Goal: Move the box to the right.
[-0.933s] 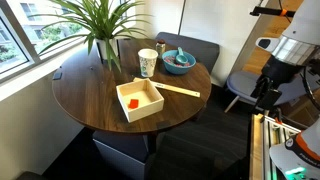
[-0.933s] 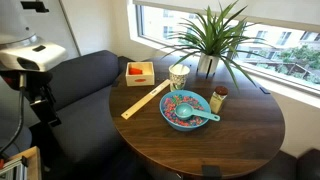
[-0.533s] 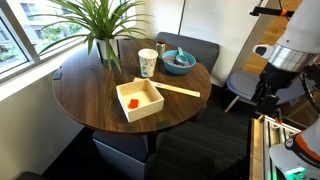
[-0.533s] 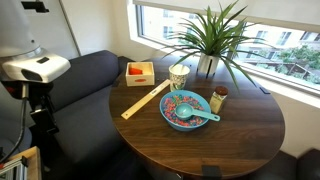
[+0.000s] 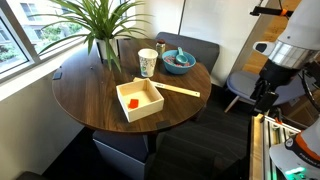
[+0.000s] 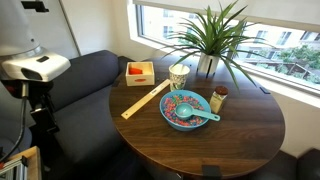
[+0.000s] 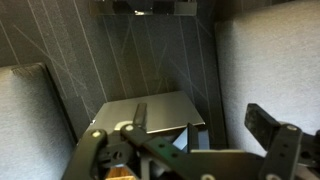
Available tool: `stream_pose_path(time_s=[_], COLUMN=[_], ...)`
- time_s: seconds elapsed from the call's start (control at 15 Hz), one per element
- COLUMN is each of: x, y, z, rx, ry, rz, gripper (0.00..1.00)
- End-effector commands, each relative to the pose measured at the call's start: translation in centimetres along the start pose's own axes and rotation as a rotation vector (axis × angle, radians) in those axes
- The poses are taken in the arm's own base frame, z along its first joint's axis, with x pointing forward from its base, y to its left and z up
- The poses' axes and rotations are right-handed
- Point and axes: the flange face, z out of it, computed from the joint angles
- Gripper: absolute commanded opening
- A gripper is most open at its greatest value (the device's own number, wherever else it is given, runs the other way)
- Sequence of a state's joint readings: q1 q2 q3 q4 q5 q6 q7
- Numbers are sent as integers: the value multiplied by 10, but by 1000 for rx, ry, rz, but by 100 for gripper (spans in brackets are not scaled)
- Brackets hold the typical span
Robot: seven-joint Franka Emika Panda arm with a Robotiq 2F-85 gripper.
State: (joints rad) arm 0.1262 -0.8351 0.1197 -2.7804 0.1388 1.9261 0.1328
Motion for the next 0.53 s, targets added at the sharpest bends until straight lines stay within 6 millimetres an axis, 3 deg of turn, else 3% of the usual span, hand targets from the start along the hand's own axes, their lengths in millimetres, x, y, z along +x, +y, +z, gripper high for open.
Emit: stream_pose_path(time_s=[0.0, 0.27, 0.47], x=[41, 101, 150], y=[18, 46, 27], z=[-38, -100, -113], rx=[-25, -60, -3], ry=[75, 154, 129], rz=[20, 30, 4], gripper=[100, 100, 100])
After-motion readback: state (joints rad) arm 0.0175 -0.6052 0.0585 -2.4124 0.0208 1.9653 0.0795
